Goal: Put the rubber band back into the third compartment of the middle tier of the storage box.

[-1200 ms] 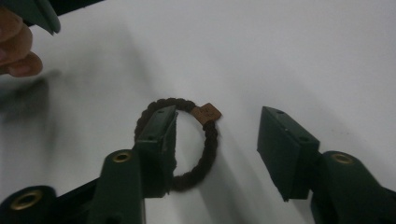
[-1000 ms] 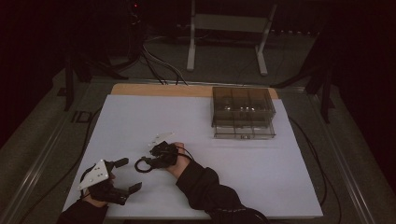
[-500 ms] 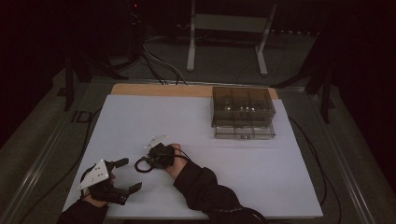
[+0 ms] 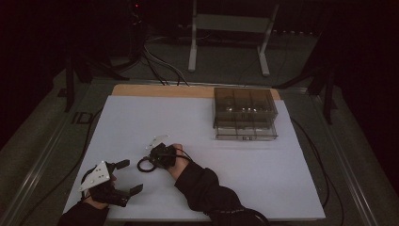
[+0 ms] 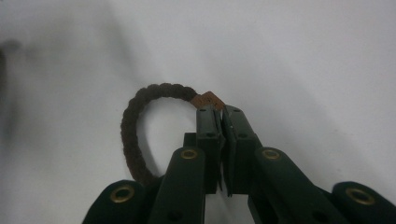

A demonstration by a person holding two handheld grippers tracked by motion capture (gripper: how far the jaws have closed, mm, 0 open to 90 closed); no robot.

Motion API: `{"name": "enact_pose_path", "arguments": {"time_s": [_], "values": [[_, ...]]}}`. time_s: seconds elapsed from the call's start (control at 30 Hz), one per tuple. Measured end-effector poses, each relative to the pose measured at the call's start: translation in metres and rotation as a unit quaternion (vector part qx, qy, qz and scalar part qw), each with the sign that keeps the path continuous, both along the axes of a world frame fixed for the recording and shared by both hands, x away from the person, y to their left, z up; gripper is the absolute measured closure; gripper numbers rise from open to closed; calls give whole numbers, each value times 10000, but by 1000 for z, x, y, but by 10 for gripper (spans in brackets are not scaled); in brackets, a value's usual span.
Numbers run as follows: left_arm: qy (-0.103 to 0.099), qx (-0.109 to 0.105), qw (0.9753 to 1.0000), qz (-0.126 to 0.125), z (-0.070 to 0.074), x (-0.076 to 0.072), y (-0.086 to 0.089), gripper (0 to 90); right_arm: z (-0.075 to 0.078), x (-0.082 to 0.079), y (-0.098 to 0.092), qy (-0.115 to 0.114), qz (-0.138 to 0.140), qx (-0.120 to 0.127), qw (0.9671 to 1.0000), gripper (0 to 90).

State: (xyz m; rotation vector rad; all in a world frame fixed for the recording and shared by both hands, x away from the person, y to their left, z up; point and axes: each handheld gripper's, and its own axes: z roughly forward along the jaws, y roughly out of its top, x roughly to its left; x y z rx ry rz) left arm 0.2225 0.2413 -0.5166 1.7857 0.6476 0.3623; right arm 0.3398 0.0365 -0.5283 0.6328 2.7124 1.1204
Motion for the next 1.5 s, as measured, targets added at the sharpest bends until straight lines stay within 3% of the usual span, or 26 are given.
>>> {"name": "enact_pose_path", "arguments": {"time_s": [0.3,1.5], "values": [[6,14,10000,-2,0,0,-1,3,16,0,-8,-145,1,26,9999,864],[71,-1,10000,8,-2,3,-3,3,66,13,-90,-375,-430,92,9983,865]]}}
